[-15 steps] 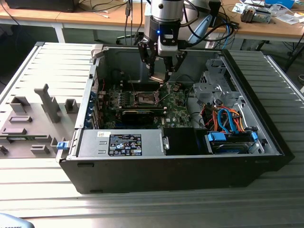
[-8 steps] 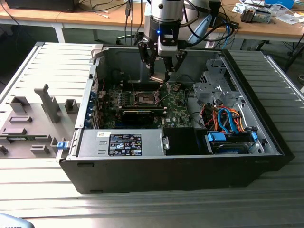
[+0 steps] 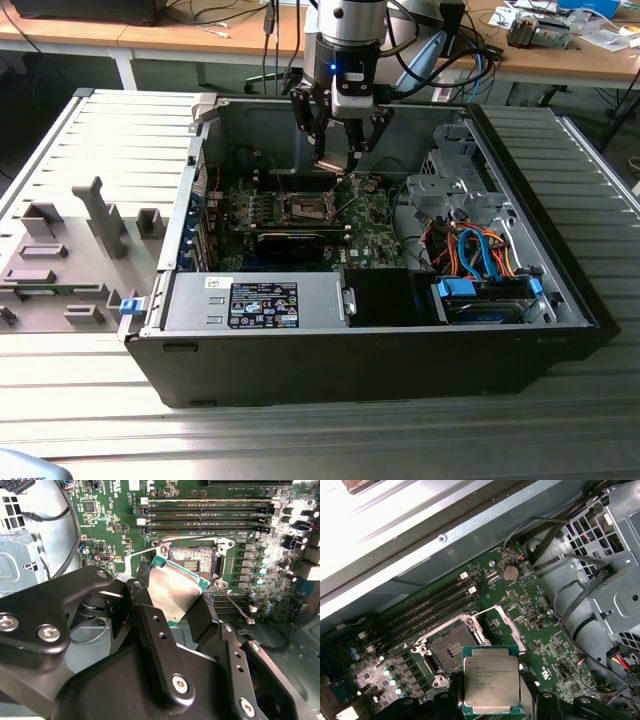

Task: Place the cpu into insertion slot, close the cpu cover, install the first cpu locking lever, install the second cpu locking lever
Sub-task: 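Place the cpu into insertion slot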

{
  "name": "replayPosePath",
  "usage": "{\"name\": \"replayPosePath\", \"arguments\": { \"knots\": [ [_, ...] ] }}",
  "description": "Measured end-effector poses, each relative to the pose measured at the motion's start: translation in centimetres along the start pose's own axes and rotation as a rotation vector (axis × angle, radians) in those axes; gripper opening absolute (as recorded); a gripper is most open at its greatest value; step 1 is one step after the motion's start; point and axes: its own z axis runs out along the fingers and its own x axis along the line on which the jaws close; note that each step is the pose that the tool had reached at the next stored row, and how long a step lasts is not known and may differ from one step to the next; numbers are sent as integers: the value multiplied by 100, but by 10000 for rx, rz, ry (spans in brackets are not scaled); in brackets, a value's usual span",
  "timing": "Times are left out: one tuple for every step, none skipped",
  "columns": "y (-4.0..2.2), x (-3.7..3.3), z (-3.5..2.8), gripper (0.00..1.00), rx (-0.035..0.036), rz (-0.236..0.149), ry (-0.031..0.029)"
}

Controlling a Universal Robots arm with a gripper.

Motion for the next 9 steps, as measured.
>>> {"name": "replayPosePath", "arguments": {
  "knots": [
    [0, 0, 0, 55, 1, 16, 0],
    [0, 0, 0, 55, 1, 30, 1],
    [0, 0, 0, 55, 2, 46, 2],
    [0, 0, 0, 55, 3, 57, 2],
    [0, 0, 0, 55, 4, 72, 2],
    [0, 0, 1, 55, 4, 82, 3],
    [0, 0, 1, 55, 4, 89, 3],
    [0, 0, 1, 55, 4, 97, 3],
    [0, 0, 1, 55, 4, 106, 4]
  ]
}}
